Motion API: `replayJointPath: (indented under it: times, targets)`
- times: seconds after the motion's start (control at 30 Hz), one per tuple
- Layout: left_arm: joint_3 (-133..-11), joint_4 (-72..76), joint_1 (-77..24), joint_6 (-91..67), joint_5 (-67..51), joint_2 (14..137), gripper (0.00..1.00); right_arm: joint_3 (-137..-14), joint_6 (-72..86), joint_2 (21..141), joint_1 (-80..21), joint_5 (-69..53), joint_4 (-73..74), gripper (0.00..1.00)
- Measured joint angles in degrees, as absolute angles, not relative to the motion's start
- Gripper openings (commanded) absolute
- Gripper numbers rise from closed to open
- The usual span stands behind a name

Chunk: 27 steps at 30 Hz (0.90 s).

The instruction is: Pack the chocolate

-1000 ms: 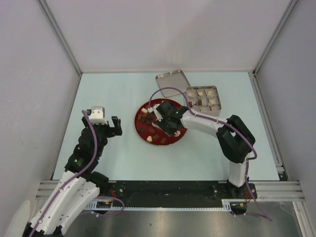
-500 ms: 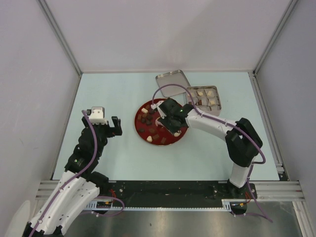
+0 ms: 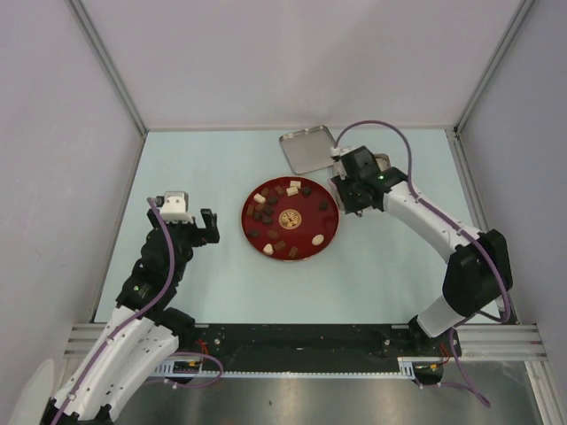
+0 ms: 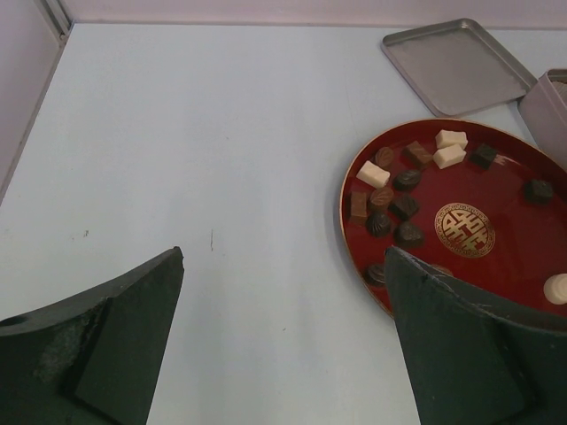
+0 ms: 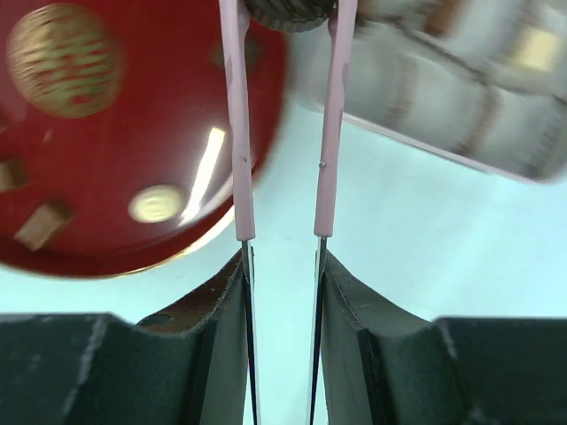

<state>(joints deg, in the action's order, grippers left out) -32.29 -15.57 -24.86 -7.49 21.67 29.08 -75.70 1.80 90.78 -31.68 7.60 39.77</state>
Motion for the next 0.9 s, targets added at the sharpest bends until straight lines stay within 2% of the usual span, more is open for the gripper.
replayJointPath:
  times: [0.33, 0.9]
  targets:
    - [-32.3, -15.6, -25.2, -7.5, 21.7, 29.2, 1.00, -71.8, 6.3, 88.1, -16.8, 8.0, 41.1, 0.06]
    - [-32.3, -15.6, -25.3, -7.5, 21.7, 29.5, 1.00, -69.8, 7.6, 90.8, -10.7, 6.4, 41.1, 0.08]
